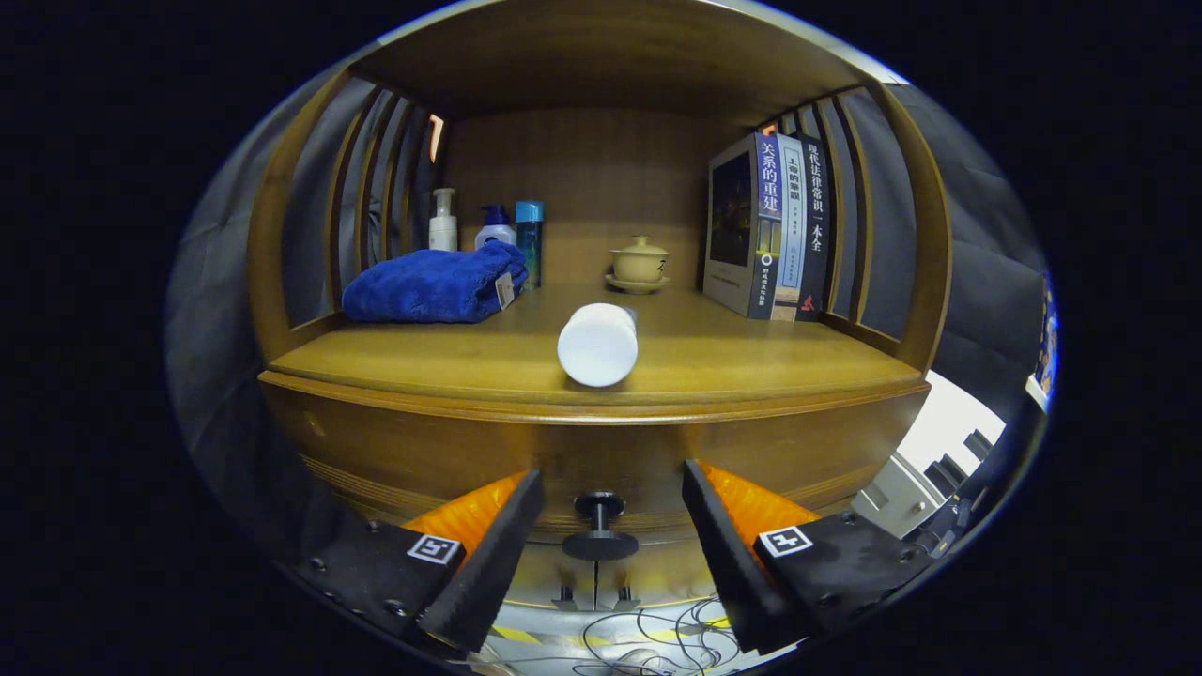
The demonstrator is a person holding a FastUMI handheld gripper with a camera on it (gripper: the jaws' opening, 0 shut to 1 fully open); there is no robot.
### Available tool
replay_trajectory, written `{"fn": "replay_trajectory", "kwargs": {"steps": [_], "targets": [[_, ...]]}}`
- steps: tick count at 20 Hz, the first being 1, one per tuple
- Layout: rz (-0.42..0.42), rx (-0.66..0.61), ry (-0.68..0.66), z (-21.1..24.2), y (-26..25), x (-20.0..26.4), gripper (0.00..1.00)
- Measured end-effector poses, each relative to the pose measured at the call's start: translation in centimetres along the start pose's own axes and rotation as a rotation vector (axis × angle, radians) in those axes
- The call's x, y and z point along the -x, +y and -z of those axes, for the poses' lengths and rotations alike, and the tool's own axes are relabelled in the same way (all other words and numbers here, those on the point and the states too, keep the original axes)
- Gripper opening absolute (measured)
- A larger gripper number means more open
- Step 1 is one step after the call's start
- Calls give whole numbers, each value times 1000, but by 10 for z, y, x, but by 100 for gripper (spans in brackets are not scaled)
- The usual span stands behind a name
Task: Pull open the drawer, take out the items inside it, and place them on the countertop above the cabinet.
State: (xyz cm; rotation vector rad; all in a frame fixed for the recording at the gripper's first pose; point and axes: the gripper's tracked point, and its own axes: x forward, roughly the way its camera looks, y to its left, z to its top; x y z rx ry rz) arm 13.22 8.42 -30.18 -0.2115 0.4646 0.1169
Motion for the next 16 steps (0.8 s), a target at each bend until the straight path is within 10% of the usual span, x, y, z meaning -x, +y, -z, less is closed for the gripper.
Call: {"fn": "replay_trajectory", "kwargs": {"steps": [16], "targets": [[25, 2, -192, -135, -44, 78, 98]]}}
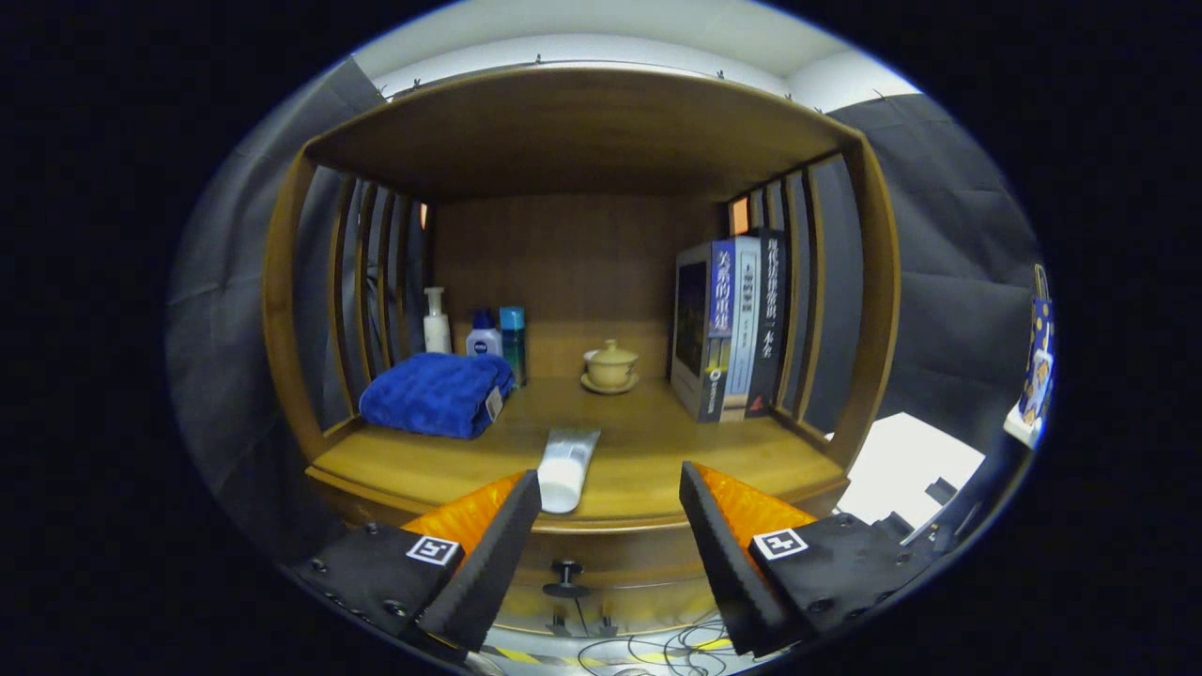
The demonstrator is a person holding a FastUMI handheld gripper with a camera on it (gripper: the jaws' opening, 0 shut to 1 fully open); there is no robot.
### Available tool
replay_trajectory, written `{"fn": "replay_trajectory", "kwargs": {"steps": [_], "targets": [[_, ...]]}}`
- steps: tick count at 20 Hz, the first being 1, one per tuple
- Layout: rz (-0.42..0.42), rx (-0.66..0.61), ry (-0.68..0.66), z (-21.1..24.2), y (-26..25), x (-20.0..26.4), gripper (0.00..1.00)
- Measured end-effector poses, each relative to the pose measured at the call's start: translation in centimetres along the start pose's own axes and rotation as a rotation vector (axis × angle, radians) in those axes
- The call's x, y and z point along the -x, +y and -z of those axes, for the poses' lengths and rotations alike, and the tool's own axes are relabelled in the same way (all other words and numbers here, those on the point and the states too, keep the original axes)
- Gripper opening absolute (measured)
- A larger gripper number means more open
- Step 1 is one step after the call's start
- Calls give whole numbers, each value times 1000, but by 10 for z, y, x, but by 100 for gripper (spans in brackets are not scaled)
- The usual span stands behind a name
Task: Pull open the drawer, take out the items inside it, and place them on the countertop above the cabinet.
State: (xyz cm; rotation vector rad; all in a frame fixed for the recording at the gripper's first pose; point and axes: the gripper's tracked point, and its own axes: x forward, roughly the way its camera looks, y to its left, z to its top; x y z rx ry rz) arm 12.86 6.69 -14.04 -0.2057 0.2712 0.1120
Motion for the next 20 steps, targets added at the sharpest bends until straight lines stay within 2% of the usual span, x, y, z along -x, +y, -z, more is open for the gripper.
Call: {"fn": "replay_trajectory", "kwargs": {"steps": [3, 10, 14, 17, 20], "targets": [[2, 10, -54, -35, -8, 20, 98], [-35, -84, -119, -99, -15, 69, 98], [-57, -86, -165, -132, -17, 91, 98], [-63, -81, -179, -145, -18, 99, 98], [-81, -87, -158, -137, -16, 98, 98]]}}
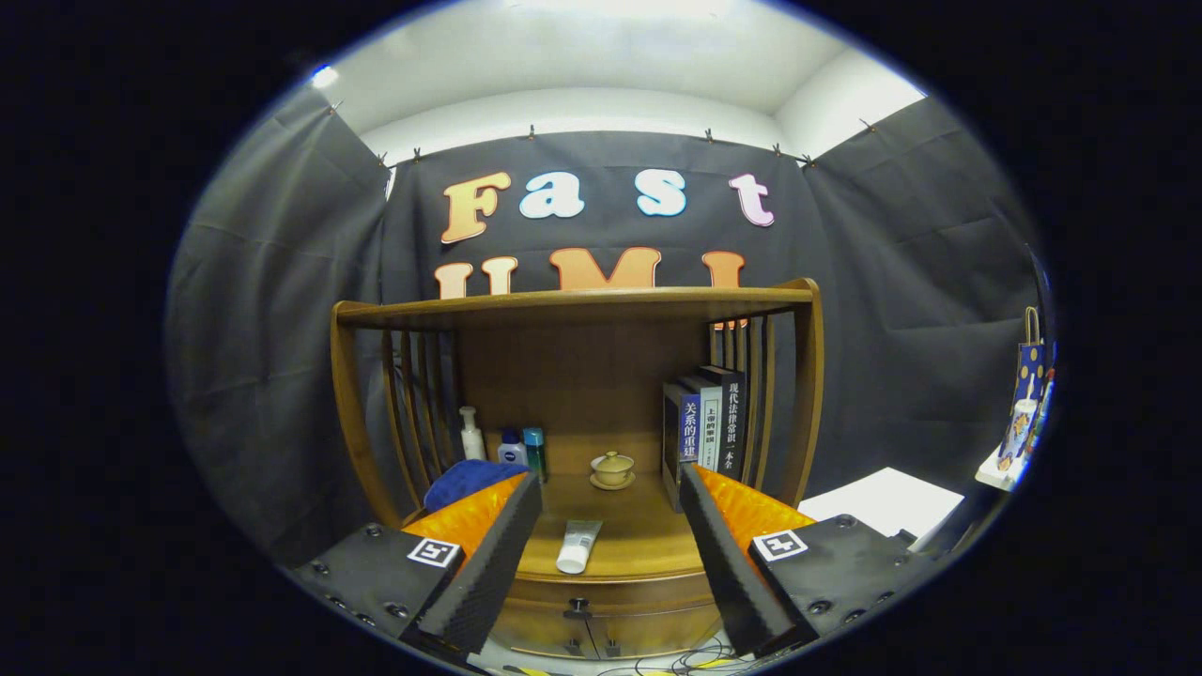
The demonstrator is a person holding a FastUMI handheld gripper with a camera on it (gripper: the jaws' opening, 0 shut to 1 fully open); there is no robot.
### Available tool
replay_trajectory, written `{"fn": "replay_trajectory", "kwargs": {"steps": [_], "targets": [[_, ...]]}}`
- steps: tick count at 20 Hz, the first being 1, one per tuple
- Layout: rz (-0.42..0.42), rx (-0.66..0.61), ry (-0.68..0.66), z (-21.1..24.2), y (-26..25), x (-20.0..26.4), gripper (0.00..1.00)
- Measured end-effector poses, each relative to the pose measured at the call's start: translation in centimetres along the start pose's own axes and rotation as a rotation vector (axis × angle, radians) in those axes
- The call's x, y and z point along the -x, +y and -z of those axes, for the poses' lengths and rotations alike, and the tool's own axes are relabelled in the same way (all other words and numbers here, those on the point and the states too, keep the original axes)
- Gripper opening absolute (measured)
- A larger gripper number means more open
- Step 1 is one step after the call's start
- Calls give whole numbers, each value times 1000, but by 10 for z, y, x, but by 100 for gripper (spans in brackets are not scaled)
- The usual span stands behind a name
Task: Pull open the drawer, take out the items inside it, and place them on the countertop above the cabinet.
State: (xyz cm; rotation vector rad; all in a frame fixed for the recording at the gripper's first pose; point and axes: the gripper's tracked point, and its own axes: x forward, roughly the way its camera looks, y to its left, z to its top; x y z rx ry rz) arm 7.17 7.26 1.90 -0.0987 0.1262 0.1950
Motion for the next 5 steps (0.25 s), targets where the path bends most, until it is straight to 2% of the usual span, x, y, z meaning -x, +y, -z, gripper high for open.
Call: {"fn": "replay_trajectory", "kwargs": {"steps": [5], "targets": [[10, -3, 19, 6, -2, 0, 98]]}}
